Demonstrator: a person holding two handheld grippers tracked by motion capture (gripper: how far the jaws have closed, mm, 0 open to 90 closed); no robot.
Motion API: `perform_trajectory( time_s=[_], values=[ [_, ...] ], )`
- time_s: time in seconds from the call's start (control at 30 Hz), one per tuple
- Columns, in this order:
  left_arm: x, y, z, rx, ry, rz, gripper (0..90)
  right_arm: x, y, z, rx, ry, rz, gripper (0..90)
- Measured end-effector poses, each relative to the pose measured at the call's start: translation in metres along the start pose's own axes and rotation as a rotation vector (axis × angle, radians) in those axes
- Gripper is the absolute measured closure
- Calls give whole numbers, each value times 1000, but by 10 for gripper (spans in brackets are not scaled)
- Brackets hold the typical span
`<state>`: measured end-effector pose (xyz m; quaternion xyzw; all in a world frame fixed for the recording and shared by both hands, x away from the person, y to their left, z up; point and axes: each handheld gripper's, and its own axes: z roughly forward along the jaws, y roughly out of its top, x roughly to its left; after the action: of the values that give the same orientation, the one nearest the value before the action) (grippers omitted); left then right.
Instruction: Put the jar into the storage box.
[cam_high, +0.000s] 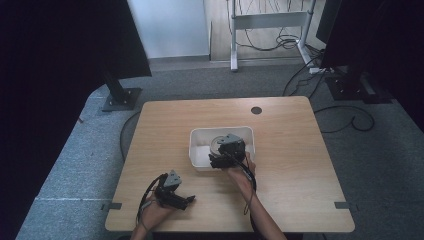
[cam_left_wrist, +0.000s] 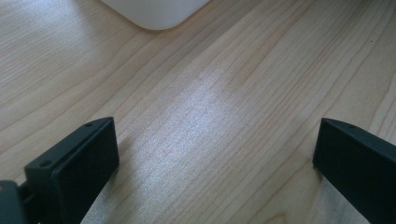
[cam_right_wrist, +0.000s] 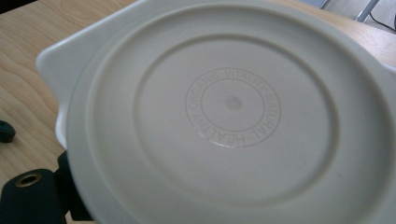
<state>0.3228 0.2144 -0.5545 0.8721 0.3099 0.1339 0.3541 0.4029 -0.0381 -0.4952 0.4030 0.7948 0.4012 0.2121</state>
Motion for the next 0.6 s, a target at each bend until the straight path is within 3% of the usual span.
perform_trajectory(
  time_s=[0.6],
  values=[
    [0, 0, 0, -1, -1, -2, 0, 4, -10, 30, 39, -35, 11, 93]
  ],
)
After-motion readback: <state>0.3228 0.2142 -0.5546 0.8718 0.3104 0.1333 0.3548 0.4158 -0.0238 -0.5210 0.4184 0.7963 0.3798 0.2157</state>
